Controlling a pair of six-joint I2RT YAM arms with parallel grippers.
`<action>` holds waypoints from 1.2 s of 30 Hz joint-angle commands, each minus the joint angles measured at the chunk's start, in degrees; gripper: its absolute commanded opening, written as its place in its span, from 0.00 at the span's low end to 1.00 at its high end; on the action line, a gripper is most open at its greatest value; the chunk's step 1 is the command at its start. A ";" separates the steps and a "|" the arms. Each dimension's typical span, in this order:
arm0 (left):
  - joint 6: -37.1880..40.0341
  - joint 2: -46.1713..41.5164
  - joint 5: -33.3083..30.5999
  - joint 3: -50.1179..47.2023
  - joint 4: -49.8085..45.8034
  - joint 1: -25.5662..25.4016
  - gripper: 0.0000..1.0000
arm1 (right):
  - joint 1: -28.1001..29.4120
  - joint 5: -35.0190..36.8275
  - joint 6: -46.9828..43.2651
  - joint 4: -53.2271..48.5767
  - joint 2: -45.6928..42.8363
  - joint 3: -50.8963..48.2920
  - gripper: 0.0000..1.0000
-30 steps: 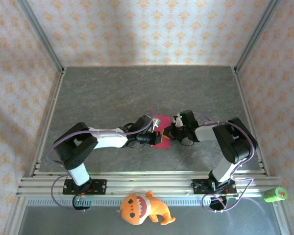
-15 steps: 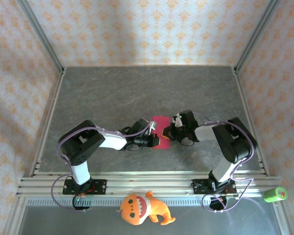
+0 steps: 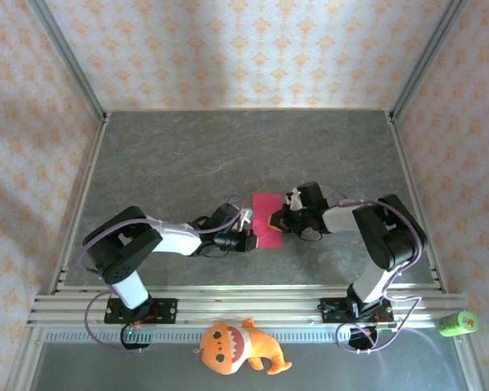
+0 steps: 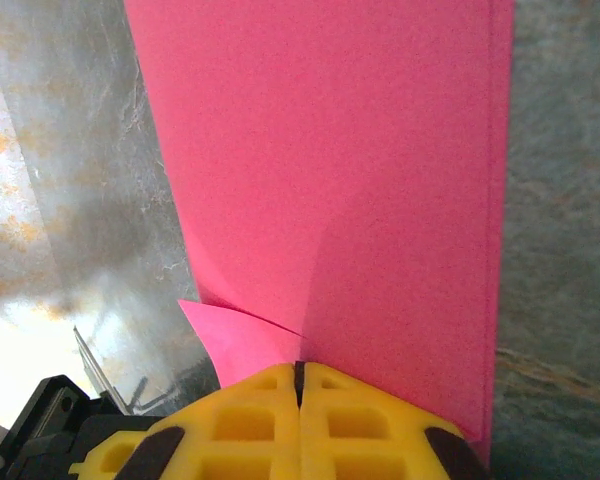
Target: Fold a paper plane with a square sheet of paper (pick it up from the middle)
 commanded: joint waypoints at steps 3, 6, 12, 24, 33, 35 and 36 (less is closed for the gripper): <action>3.63 -0.60 -0.92 -3.81 -12.52 -0.15 0.00 | -0.22 6.39 -1.68 -6.83 2.30 -0.33 0.00; 5.29 -2.00 -0.74 -4.17 -14.31 -0.25 0.00 | -0.21 6.41 -1.75 -7.23 2.04 -0.17 0.00; 5.51 -7.60 0.74 -3.87 -12.91 -0.27 0.00 | -0.18 6.54 -1.91 -7.60 1.81 0.02 0.00; 2.18 -3.47 0.43 5.58 -2.80 1.59 0.00 | -0.17 6.17 -1.50 -7.35 1.51 0.33 0.00; 3.89 6.45 0.54 7.47 -3.93 1.34 0.00 | -0.22 3.66 0.61 -5.60 -0.40 0.87 0.00; 3.07 6.86 0.54 4.99 -2.46 1.21 0.00 | -0.19 3.56 1.45 -5.94 -2.10 1.83 0.00; 2.52 6.91 0.12 3.97 -2.04 1.18 0.00 | -0.20 3.64 1.75 -6.13 -3.06 2.28 0.01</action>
